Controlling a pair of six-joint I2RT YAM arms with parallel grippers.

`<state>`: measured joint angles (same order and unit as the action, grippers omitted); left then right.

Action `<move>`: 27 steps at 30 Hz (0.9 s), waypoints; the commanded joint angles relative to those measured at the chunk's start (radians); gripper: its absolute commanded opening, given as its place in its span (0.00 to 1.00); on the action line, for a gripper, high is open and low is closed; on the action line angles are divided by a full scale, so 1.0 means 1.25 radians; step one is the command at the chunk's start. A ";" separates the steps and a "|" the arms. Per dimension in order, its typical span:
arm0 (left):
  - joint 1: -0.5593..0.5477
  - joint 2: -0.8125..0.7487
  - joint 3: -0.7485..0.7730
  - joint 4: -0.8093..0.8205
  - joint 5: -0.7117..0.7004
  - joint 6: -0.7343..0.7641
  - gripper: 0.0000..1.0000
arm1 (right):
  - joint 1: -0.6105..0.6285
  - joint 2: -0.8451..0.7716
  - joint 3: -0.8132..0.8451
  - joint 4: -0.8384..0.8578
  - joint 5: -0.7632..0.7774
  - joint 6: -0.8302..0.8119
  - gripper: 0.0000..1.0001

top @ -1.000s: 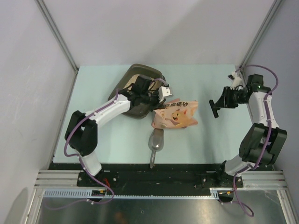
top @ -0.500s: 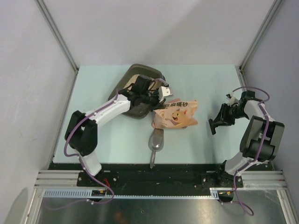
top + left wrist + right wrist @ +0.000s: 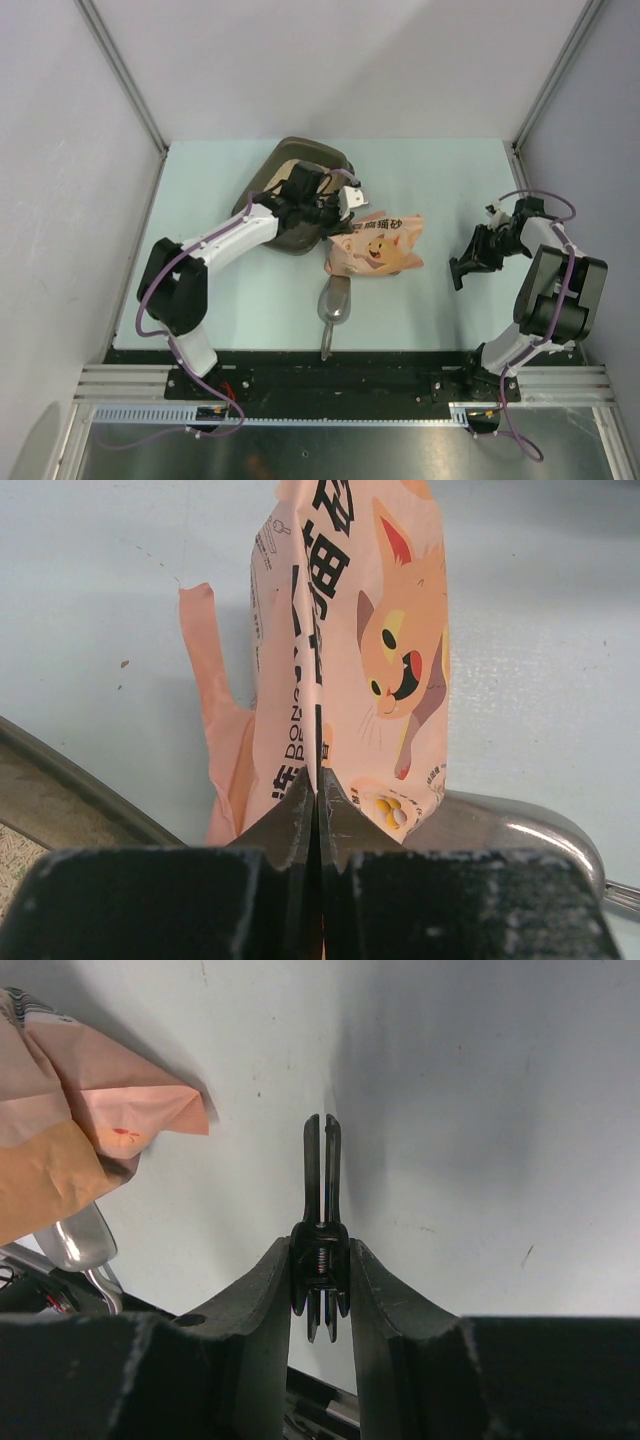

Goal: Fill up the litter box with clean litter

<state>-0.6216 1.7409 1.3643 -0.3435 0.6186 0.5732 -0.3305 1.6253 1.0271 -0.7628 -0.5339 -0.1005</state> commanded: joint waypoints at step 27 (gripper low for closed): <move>-0.044 -0.053 0.196 0.000 0.171 -0.047 0.86 | 0.426 -0.358 0.149 -0.088 -0.156 -0.475 0.00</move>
<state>-0.6399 1.6955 1.5459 -0.3534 0.7231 0.5068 0.0303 1.2228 1.1633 -0.8639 -0.7734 -0.5240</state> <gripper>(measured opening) 0.855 0.302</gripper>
